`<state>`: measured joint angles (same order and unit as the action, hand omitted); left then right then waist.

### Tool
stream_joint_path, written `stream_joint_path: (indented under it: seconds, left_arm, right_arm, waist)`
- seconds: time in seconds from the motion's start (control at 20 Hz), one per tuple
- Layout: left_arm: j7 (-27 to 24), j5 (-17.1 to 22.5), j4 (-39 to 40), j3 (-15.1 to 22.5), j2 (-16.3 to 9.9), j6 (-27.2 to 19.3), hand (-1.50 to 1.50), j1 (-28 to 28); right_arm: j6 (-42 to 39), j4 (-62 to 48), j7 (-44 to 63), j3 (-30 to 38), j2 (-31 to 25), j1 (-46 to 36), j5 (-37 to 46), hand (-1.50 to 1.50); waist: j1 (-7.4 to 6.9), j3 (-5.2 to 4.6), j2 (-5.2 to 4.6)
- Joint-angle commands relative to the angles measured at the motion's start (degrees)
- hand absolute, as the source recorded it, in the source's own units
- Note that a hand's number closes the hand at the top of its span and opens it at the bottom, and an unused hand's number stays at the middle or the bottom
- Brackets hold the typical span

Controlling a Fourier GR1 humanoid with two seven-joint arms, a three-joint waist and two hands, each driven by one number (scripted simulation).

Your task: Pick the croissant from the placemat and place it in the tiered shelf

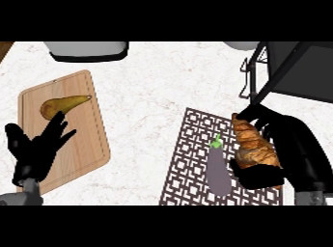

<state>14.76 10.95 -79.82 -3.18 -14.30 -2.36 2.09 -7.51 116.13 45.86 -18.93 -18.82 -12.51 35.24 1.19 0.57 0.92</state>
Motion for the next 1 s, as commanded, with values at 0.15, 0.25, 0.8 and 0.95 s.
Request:
stream_joint_path:
  seconds: [0.15, 0.25, 0.8, 0.95]
  left_arm:
    - [2.4, 1.0, 2.4, 0.3, 0.2, 1.8, 0.0, 0.4]
    - [1.5, 0.2, 1.3, -0.6, -0.4, 0.9, 0.0, -1.4]
    - [1.9, -0.3, 1.6, 1.2, 1.8, 1.4, 0.0, -0.9]
    - [1.1, -1.1, 3.4, 0.7, 1.2, 1.4, 0.0, 0.7]
  right_arm:
    - [-8.8, 18.5, 18.2, 9.4, -3.0, -10.1, -1.4, 1.5]
    - [-12.5, 21.1, 20.1, 14.7, -6.2, -11.5, -4.8, 1.5]
    - [-15.6, 1.5, 23.2, 31.4, -16.8, -33.8, -17.5, 1.5]
    - [-16.0, -2.7, 23.1, 33.9, -20.4, -37.9, -19.4, 1.5]
  waist:
    - [0.06, -0.73, -0.48]
    - [-0.31, -0.68, -0.52]
    - [-1.39, -0.77, -0.71]
    - [-1.04, -0.75, -0.79]
